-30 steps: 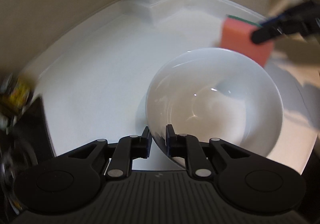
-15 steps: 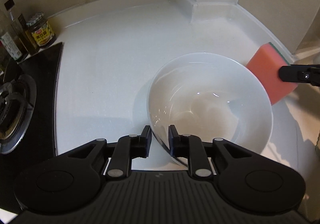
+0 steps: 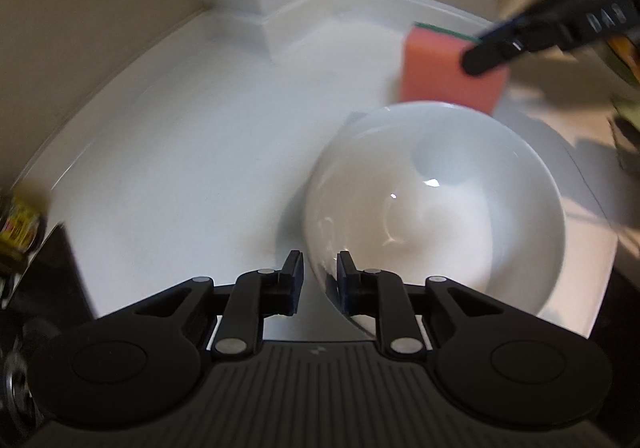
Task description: Clean bowl
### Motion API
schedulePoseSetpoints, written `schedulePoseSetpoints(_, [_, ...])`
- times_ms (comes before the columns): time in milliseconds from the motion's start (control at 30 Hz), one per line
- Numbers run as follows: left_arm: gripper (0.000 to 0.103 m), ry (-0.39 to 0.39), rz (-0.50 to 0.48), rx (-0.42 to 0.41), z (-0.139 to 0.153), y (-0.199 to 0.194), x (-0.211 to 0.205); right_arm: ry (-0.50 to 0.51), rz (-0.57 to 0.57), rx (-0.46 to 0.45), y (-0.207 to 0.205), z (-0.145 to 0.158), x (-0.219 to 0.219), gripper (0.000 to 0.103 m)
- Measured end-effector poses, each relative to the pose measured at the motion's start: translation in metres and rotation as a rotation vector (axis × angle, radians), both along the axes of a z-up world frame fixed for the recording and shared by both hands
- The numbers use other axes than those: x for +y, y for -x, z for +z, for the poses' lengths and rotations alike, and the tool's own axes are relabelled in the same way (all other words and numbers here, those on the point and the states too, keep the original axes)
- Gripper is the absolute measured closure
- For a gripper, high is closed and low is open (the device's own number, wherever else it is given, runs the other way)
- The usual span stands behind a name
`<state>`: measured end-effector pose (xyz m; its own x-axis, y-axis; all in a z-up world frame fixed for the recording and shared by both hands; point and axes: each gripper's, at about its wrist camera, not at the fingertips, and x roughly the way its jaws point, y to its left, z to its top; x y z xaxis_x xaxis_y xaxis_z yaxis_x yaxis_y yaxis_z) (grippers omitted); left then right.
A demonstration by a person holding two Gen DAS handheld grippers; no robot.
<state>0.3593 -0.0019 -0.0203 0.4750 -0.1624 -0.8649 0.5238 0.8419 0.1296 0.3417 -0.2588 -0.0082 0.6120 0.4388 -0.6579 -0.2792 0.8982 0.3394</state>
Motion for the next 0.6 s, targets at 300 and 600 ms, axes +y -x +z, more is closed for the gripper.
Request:
schedulePoseSetpoints(300, [0.087, 0.045, 0.222, 0.017, -0.011, 0.021, 0.002, 0.034, 0.073, -0.029, 0.024, 0.002, 0.003, 0.081])
schedulePoseSetpoints(600, [0.09, -0.01, 0.044, -0.038, -0.014, -0.015, -0.007, 0.029, 0.051, -0.025, 0.012, 0.003, -0.001, 0.081])
